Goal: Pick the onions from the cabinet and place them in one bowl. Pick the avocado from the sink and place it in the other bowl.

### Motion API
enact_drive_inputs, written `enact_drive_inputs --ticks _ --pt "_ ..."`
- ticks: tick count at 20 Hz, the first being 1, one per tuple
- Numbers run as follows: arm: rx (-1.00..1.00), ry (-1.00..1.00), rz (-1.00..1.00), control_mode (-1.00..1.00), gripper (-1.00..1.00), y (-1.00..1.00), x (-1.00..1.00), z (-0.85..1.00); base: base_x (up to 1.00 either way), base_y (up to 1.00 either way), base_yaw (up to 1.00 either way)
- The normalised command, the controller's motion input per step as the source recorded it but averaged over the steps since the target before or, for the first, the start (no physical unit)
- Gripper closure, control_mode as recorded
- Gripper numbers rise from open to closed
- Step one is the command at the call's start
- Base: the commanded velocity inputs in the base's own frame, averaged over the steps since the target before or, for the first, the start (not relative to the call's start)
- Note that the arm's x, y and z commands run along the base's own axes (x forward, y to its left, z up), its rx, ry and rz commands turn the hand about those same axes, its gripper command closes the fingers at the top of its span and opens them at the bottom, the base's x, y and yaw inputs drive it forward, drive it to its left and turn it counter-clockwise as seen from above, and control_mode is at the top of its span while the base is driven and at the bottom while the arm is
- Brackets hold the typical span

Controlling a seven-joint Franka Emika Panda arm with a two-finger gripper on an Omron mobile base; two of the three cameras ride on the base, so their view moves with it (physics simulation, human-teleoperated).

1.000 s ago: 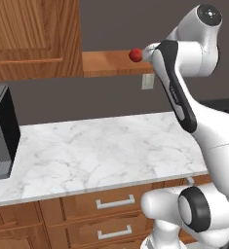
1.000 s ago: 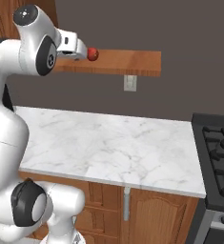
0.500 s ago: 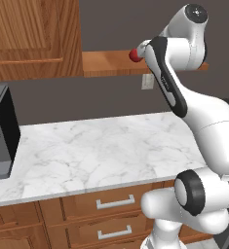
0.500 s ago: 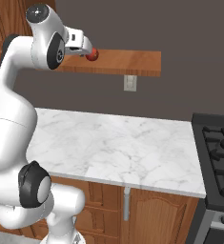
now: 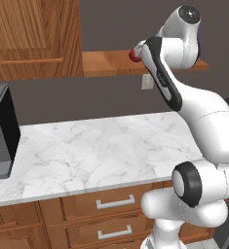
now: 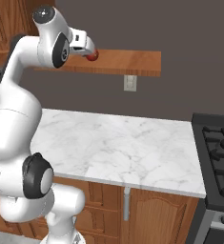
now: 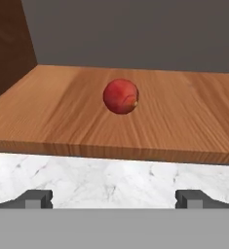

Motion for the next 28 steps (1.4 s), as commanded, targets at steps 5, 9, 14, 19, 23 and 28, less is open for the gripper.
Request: enact_drive_inputs --ticks 5,9,14,19,23,28 --pt "0.00 0.00 0.00 -1.00 -1.00 0.00 0.36 -0.11 0.00 0.00 0.00" --pt "0.00 0.00 0.00 -1.00 -1.00 0.00 0.45 0.00 0.00 0.00 0.00" --pt "0.00 0.00 0.00 -1.00 -1.00 0.00 0.38 0.00 0.00 0.00 0.00" --pt "0.00 0.00 0.00 -1.00 -1.00 0.00 0.22 0.00 0.00 0.00 0.00" --pt "0.00 0.00 0.00 -1.00 -1.00 0.00 0.17 -0.04 0.00 0.00 0.00" --pt "0.00 0.00 0.00 -1.00 -1.00 0.00 0.21 -0.07 0.00 0.00 0.00"
